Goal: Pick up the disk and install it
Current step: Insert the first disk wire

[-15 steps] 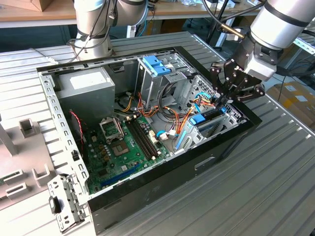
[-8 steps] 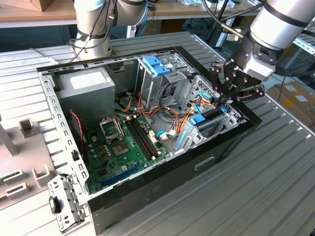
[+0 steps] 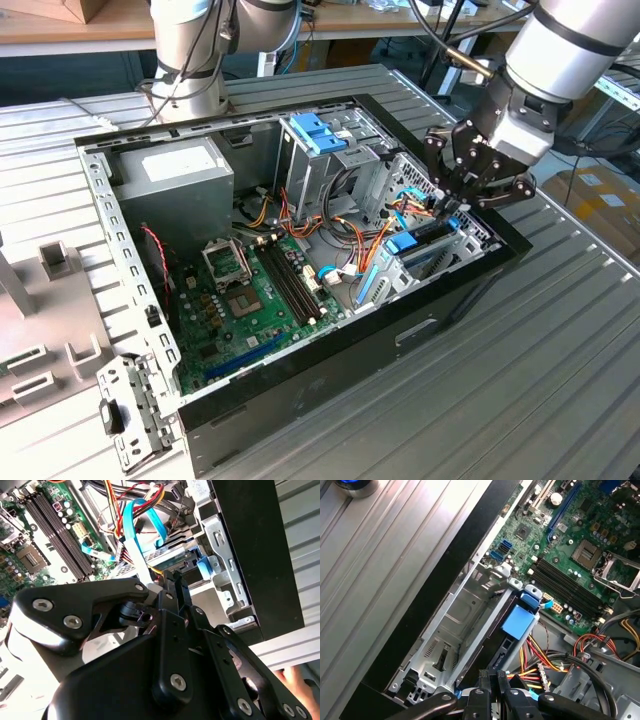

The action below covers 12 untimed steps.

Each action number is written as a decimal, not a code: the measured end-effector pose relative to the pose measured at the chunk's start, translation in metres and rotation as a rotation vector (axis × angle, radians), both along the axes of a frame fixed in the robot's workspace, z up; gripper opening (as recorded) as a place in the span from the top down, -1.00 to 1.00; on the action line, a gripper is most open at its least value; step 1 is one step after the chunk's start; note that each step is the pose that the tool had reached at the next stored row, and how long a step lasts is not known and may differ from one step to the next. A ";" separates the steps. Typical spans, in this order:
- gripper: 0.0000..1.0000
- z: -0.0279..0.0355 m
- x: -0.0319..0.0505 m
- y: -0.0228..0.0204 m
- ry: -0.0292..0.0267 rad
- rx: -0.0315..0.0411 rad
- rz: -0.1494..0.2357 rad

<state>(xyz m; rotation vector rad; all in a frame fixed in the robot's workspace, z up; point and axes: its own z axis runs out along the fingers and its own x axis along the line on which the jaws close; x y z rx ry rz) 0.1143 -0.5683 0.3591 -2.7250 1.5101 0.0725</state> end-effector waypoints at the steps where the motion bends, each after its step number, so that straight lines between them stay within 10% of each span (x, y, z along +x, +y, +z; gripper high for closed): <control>1: 0.66 -0.0002 0.0000 0.0000 0.0000 -0.0002 -0.013; 12: 0.66 -0.0046 -0.0001 0.0000 0.0000 0.0001 -0.217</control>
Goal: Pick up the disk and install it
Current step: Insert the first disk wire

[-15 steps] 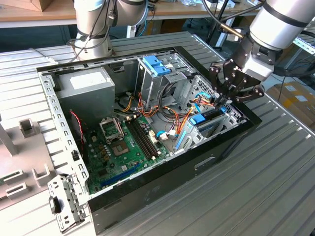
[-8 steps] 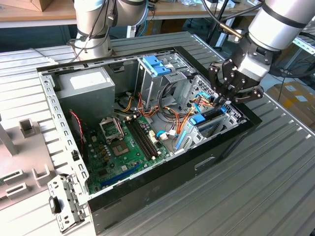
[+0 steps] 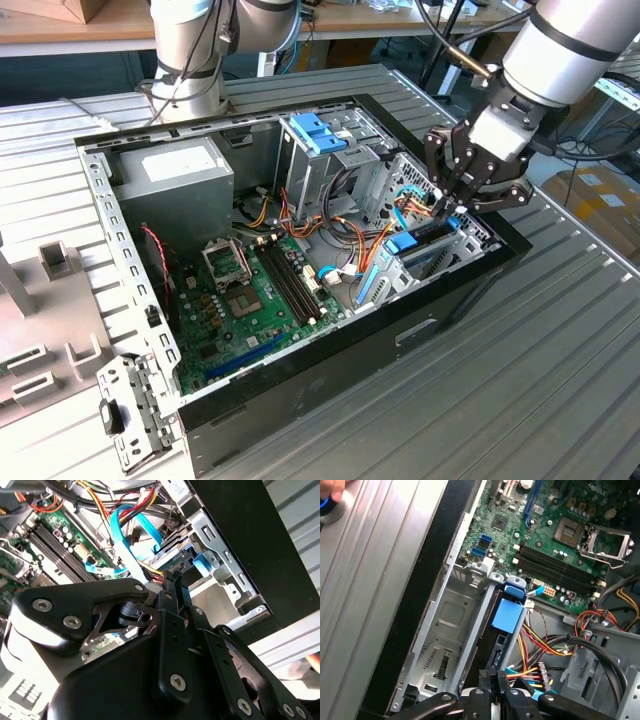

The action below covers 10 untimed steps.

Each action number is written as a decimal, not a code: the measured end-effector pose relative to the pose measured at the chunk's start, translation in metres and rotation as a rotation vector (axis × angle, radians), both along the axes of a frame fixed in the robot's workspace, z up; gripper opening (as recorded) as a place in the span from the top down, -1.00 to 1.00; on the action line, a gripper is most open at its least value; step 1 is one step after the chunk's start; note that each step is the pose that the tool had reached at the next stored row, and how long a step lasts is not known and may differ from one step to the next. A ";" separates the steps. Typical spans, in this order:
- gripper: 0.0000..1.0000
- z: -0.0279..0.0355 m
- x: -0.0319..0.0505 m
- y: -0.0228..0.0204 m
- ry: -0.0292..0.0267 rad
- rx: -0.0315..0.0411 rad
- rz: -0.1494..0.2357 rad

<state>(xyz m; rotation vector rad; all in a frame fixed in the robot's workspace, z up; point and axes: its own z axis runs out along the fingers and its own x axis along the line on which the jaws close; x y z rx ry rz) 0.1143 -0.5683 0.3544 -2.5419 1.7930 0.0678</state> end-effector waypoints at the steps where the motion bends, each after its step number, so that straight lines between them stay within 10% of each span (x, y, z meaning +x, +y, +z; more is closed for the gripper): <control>1: 0.66 -0.0011 0.0000 0.0000 0.0001 -0.0001 -0.028; 10: 0.66 -0.0047 -0.0001 0.0000 0.0000 -0.0001 -0.176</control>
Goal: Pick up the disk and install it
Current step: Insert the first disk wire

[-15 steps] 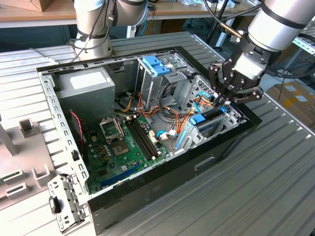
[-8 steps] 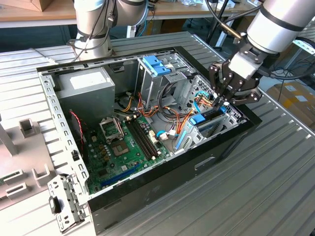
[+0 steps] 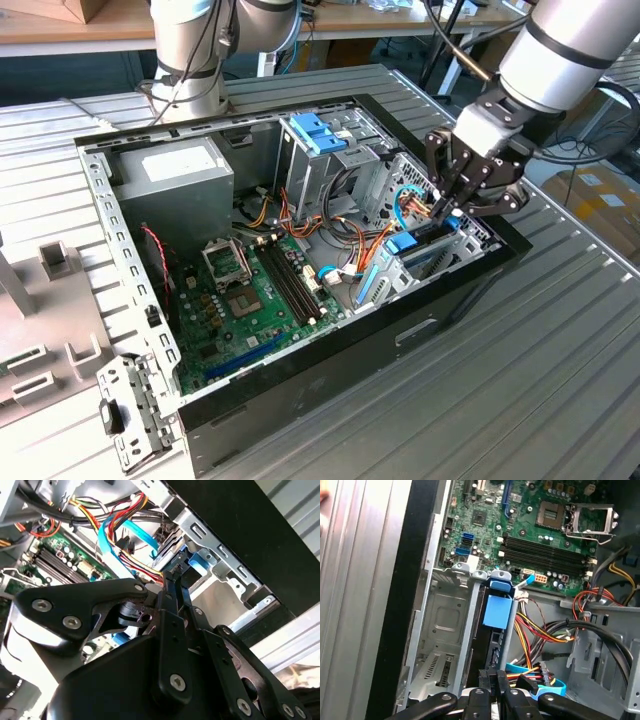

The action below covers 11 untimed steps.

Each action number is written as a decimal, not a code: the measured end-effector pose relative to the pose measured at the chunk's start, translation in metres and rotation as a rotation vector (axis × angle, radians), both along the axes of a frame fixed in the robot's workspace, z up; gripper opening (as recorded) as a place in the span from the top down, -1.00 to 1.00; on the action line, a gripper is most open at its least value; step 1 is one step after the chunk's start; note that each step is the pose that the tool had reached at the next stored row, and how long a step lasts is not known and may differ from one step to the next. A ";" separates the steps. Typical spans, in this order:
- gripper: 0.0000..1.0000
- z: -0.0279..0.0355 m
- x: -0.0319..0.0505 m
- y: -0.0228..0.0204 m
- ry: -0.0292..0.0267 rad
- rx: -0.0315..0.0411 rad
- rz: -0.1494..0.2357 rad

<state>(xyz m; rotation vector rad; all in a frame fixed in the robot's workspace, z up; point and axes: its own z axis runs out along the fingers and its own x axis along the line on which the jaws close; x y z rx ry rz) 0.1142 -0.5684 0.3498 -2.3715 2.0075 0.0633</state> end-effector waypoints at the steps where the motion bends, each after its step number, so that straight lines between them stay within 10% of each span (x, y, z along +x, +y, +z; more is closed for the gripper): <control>1: 0.66 0.0000 0.0000 0.0000 0.0000 0.0000 -0.013; 11: 0.66 -0.0003 -0.0034 0.0000 0.0000 0.0010 -0.103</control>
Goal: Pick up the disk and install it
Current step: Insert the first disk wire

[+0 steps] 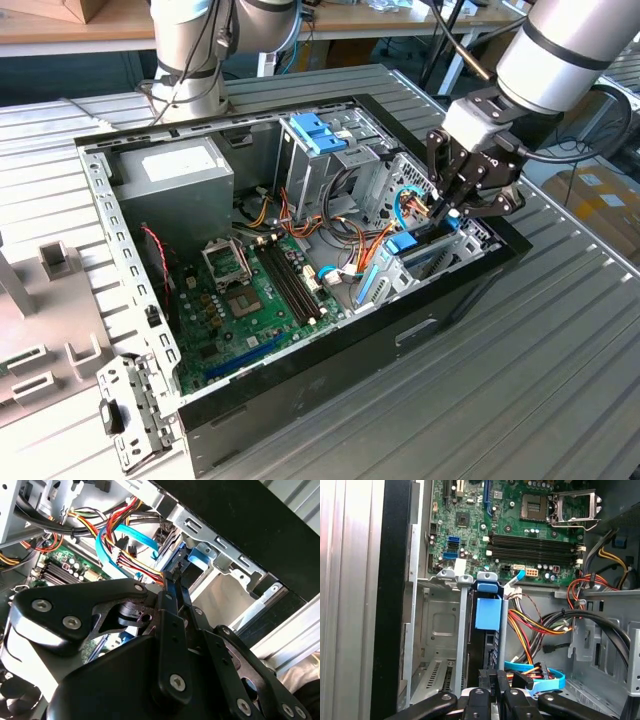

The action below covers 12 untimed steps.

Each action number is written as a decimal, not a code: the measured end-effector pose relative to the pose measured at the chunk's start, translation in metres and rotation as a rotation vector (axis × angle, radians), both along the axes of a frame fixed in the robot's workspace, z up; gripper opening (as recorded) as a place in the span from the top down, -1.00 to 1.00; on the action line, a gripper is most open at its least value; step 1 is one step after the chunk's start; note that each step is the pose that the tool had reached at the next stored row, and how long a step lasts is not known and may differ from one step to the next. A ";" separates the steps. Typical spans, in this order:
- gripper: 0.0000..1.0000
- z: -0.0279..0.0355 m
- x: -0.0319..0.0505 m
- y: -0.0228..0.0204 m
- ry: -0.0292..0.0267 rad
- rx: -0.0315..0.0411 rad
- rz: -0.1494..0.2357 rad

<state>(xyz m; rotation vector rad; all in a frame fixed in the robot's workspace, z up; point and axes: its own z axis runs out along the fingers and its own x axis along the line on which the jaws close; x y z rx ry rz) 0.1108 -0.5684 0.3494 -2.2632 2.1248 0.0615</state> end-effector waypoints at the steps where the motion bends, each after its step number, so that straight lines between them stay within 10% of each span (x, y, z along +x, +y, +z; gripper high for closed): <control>1: 0.66 0.0001 0.0000 0.0000 0.0000 0.0000 0.000; 12: 0.66 -0.0012 0.0010 -0.0001 0.0001 0.0000 -0.022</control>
